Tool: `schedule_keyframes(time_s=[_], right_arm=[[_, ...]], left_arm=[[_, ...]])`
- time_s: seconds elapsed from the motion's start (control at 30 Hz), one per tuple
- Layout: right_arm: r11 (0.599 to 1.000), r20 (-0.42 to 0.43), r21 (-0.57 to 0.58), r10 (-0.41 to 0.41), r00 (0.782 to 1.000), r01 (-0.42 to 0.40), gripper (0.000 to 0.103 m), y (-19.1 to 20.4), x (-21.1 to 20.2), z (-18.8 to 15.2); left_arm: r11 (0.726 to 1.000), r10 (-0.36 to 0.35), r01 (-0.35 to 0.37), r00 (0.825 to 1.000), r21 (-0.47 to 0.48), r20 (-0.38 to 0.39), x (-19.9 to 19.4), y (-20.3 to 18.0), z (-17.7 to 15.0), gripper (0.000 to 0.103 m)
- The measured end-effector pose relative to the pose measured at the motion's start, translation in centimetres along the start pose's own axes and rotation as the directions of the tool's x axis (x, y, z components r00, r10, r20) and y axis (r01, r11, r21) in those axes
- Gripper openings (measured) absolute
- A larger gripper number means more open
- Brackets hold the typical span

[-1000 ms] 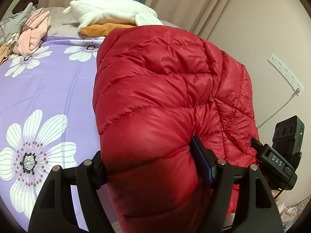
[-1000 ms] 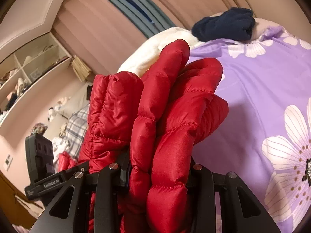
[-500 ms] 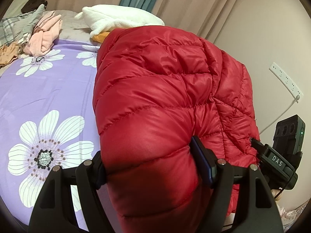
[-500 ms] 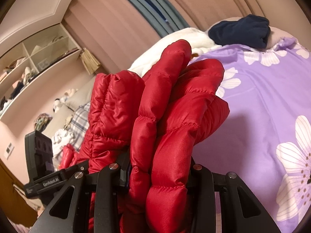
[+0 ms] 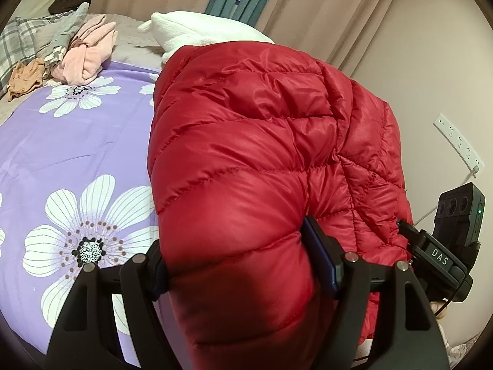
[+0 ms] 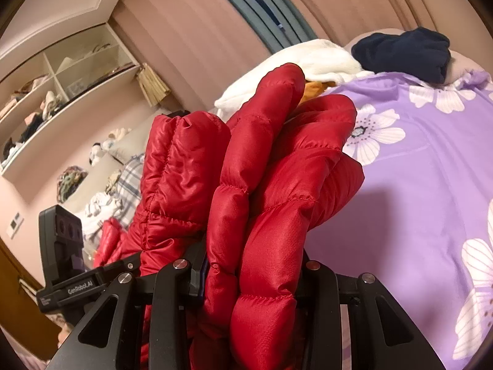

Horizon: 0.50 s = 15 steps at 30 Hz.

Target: Fold large clothes

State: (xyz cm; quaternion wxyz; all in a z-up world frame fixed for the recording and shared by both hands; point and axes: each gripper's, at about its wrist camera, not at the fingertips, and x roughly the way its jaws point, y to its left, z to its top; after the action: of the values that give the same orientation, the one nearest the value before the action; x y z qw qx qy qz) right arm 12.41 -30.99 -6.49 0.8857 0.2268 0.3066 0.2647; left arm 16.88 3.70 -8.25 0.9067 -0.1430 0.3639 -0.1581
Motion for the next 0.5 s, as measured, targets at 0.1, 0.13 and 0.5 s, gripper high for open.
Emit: schedule_keyframes(time_s=[0.1,0.13,0.5], right_arm=[[1.0,-0.009,-0.009,0.002,1.0,-0.002,0.038,0.3,0.4,0.1],[1.0,-0.014,-0.012,0.001,1.0,-0.001,0.038,0.4,0.5,0.1],[1.0,-0.033,-0.031,-0.002,0.999,0.001,0.038,1.1,1.7,0.5]], left_arm=[[1.0,0.007,-0.007,1.0,-0.003,0.005,-0.2,0.0,0.0,0.074],[1.0,0.007,-0.007,1.0,-0.004,0.005,-0.3,0.2,-0.1,0.074],[0.999,0.004,-0.004,1.0,-0.034,0.009,-0.8,0.4,-0.5,0.074]])
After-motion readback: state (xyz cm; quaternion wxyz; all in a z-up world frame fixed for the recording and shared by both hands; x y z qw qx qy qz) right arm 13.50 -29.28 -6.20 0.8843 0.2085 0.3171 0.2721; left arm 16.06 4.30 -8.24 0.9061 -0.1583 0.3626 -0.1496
